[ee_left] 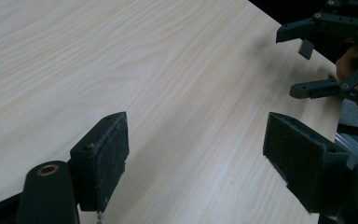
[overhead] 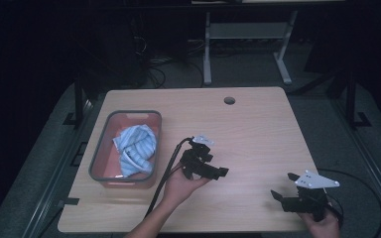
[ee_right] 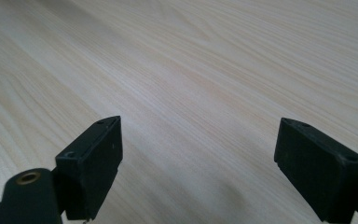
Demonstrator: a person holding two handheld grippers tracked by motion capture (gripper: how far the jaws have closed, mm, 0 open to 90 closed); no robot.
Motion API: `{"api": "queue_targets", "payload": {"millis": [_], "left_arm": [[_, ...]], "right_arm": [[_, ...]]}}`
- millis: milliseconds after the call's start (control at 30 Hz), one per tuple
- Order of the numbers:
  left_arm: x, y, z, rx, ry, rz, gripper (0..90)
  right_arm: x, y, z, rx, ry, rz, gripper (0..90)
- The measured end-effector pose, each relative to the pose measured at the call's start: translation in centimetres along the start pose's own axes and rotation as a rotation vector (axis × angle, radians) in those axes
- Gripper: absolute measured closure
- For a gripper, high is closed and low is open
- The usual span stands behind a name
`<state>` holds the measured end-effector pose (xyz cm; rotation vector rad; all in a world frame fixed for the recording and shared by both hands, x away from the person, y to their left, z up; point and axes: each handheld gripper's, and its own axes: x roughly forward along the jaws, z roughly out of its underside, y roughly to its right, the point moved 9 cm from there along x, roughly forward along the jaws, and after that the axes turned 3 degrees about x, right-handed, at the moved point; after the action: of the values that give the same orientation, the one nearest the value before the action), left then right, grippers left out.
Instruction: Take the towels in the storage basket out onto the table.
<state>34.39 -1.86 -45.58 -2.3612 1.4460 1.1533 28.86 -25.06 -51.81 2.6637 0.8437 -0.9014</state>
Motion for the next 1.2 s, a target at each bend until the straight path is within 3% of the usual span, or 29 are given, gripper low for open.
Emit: {"api": "queue_targets", "payload": {"millis": [333, 633, 767, 1200], "left_arm": [[-0.8, -1.0, -1.4, -0.017, -0.012, 0.002, 22.0], [-2.0, -2.1, -2.5, -0.021, -0.012, -0.021, 22.0], [-2.6, -2.9, -2.7, -0.054, -0.02, -0.018, 22.0], [-5.7, -5.1, -3.5, -0.038, -0.047, -0.111, 22.1]], "right_arm": [[-0.3, 0.0, 0.2, 0.024, 0.003, 0.001, 14.6], [-0.4, 0.2, 0.1, 0.018, 0.013, 0.001, 14.6], [-0.4, 0.2, 0.1, 0.018, 0.014, 0.001, 14.7], [-0.5, 0.2, 0.1, 0.018, 0.015, 0.0, 14.6]]}}
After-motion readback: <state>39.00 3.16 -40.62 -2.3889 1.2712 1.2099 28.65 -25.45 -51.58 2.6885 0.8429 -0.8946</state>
